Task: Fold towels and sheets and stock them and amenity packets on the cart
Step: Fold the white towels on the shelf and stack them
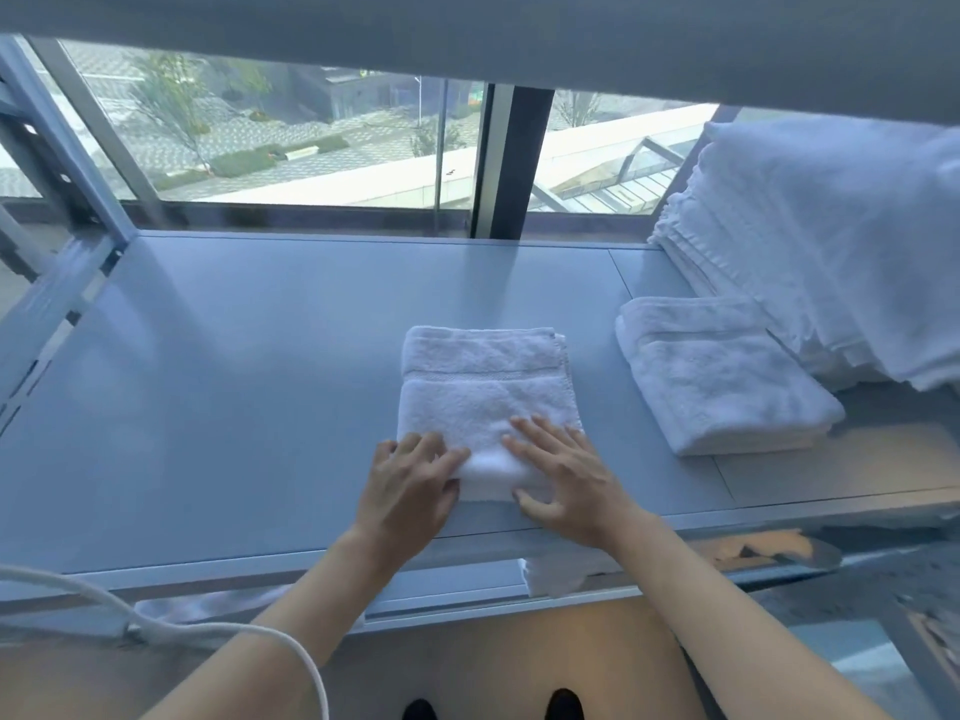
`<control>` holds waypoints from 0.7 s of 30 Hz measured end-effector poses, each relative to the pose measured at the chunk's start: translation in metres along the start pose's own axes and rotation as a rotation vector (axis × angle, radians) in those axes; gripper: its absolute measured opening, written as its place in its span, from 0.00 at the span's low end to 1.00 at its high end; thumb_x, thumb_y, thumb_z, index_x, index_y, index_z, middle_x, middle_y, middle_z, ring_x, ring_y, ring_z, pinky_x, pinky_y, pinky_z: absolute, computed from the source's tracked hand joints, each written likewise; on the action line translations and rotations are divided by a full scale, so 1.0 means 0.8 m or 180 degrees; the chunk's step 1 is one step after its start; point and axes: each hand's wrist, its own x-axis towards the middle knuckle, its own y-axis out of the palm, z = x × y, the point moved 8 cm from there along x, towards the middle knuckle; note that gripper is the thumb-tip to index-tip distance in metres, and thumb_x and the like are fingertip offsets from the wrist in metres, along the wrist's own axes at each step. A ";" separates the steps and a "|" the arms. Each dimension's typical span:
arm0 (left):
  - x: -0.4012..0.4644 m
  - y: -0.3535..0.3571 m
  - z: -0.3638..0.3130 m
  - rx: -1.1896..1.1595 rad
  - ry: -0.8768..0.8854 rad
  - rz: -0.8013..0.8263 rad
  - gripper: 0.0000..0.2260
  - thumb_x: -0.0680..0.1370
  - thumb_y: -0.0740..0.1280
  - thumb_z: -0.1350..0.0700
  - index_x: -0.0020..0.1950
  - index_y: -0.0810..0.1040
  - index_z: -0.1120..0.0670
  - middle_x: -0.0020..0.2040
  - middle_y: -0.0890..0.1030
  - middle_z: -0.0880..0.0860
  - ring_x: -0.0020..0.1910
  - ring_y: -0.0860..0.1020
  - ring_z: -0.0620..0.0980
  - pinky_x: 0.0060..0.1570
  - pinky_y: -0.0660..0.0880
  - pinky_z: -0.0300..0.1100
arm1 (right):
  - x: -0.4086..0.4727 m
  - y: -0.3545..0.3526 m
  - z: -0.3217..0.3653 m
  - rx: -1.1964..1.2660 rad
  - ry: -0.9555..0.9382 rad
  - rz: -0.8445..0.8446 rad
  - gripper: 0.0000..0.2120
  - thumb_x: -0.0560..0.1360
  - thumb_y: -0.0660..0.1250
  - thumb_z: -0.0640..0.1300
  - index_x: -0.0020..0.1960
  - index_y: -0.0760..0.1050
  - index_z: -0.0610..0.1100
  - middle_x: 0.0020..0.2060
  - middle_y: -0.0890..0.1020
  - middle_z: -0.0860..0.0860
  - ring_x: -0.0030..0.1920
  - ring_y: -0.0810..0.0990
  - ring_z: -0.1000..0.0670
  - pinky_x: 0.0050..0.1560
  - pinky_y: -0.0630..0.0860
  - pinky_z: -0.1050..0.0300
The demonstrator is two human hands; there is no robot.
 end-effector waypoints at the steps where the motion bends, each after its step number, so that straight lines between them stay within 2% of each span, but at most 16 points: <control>1: -0.002 -0.001 0.000 0.0010 0.0040 -0.0056 0.16 0.73 0.68 0.58 0.60 0.82 0.47 0.52 0.79 0.50 0.50 0.79 0.56 0.47 0.73 0.51 | -0.002 0.002 0.001 -0.0046 -0.0028 -0.0086 0.32 0.77 0.62 0.57 0.80 0.64 0.55 0.82 0.58 0.57 0.83 0.52 0.52 0.81 0.49 0.48; 3: -0.005 -0.003 0.003 -0.0042 0.0155 -0.0139 0.20 0.73 0.64 0.63 0.62 0.83 0.50 0.57 0.80 0.53 0.54 0.79 0.58 0.49 0.75 0.52 | -0.003 0.000 0.001 -0.0093 -0.0039 -0.0319 0.32 0.75 0.68 0.47 0.79 0.68 0.49 0.81 0.64 0.52 0.81 0.60 0.48 0.79 0.58 0.43; 5: -0.008 -0.008 0.009 -0.0223 0.0263 -0.0196 0.21 0.73 0.63 0.68 0.61 0.84 0.54 0.60 0.82 0.56 0.58 0.80 0.60 0.51 0.79 0.53 | -0.005 -0.006 0.000 -0.0240 -0.0060 -0.0636 0.34 0.70 0.73 0.38 0.75 0.72 0.44 0.77 0.70 0.47 0.77 0.68 0.44 0.73 0.68 0.40; 9: -0.013 -0.014 0.037 -0.0850 0.0137 -0.0264 0.22 0.73 0.66 0.75 0.61 0.84 0.58 0.66 0.81 0.54 0.69 0.77 0.56 0.61 0.80 0.51 | -0.021 -0.005 -0.006 -0.0438 -0.0100 -0.1048 0.34 0.65 0.74 0.34 0.70 0.77 0.43 0.72 0.77 0.47 0.72 0.75 0.43 0.66 0.74 0.41; 11: -0.021 -0.015 0.045 -0.1060 0.0129 -0.0329 0.18 0.76 0.64 0.71 0.61 0.84 0.57 0.68 0.80 0.51 0.72 0.75 0.53 0.66 0.77 0.48 | -0.026 -0.005 -0.006 -0.0456 -0.0152 -0.1167 0.30 0.66 0.68 0.33 0.69 0.79 0.43 0.70 0.79 0.48 0.71 0.76 0.43 0.64 0.76 0.42; 14: -0.034 -0.005 0.041 -0.1074 0.0281 -0.0212 0.16 0.80 0.62 0.65 0.63 0.84 0.56 0.70 0.79 0.51 0.75 0.72 0.53 0.68 0.75 0.48 | -0.028 -0.006 -0.004 -0.0448 -0.0204 -0.1206 0.29 0.67 0.58 0.34 0.66 0.82 0.42 0.68 0.81 0.47 0.70 0.78 0.42 0.62 0.79 0.44; 18: -0.042 -0.002 0.043 -0.0911 0.0367 -0.0061 0.19 0.79 0.60 0.59 0.68 0.82 0.53 0.74 0.76 0.49 0.77 0.70 0.52 0.68 0.75 0.51 | -0.044 -0.006 -0.005 -0.0498 -0.0361 -0.1329 0.29 0.70 0.56 0.32 0.67 0.81 0.41 0.68 0.80 0.47 0.70 0.77 0.42 0.64 0.79 0.46; 21: -0.040 -0.004 0.043 -0.0712 0.0316 0.0154 0.22 0.76 0.64 0.57 0.71 0.79 0.50 0.75 0.74 0.47 0.77 0.69 0.51 0.66 0.76 0.52 | -0.055 -0.008 -0.011 -0.0491 -0.0385 -0.1350 0.30 0.69 0.54 0.32 0.67 0.81 0.41 0.68 0.80 0.47 0.70 0.77 0.42 0.66 0.78 0.44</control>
